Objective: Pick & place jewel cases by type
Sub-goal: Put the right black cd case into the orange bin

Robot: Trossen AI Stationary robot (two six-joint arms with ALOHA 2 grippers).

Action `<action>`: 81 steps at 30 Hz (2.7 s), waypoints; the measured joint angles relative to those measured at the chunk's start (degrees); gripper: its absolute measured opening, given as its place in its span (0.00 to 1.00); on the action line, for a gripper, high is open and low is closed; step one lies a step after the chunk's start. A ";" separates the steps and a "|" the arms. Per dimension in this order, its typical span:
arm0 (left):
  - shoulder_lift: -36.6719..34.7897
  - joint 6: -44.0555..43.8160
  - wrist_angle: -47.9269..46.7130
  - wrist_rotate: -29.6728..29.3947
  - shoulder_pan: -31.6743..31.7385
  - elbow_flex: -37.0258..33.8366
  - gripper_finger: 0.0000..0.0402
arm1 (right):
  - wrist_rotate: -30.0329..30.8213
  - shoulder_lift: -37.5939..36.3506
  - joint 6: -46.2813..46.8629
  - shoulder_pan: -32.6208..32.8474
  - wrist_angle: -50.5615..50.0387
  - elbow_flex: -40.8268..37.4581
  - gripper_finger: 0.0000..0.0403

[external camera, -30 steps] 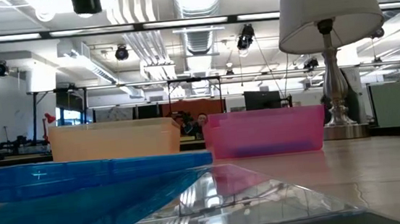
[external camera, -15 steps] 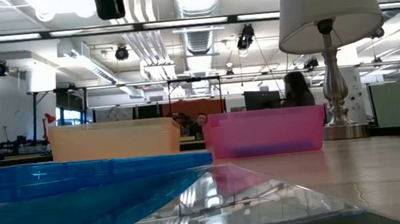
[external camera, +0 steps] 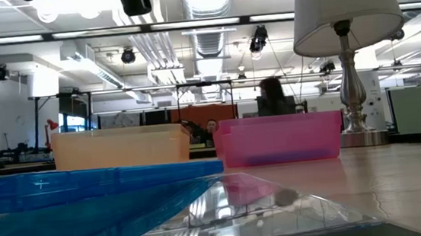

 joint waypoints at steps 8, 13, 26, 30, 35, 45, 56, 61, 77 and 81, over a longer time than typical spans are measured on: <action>-3.52 3.13 -5.67 -4.64 0.69 -0.40 0.02 | 3.84 -0.10 9.00 -0.04 -6.42 0.04 0.22; -8.89 1.02 -13.34 -23.68 -0.57 -0.65 0.01 | 14.98 -2.08 20.16 1.46 -15.96 0.04 0.34; -5.32 -45.23 -12.68 -86.86 -23.44 -10.75 0.01 | 24.95 -2.14 38.91 1.20 -29.42 0.04 0.37; -0.56 -44.88 -11.58 -86.68 -21.06 -9.31 0.01 | 22.92 -2.14 36.60 -0.04 -29.29 0.44 0.36; -0.98 -40.91 -14.77 -86.40 -19.43 -8.88 0.01 | 1.65 -1.93 17.48 -4.70 -28.18 1.81 0.34; -15.03 -20.49 -46.61 -33.13 2.43 -5.75 0.01 | -14.51 5.89 -0.39 -8.81 -32.04 7.42 0.29; -9.83 28.98 -94.14 11.52 32.83 25.61 0.01 | -16.73 11.11 -4.05 -9.25 -40.43 12.79 0.28; 1.46 47.46 -108.01 14.51 35.85 34.04 0.01 | -16.73 11.85 -2.69 -10.28 -40.40 12.29 0.28; 28.46 76.55 -114.75 21.19 33.68 45.00 0.01 | -16.66 11.83 1.18 -10.82 -40.96 11.91 0.25; 32.30 77.77 -116.50 26.55 32.80 44.84 0.01 | -16.66 11.83 1.15 -10.78 -41.22 11.89 0.24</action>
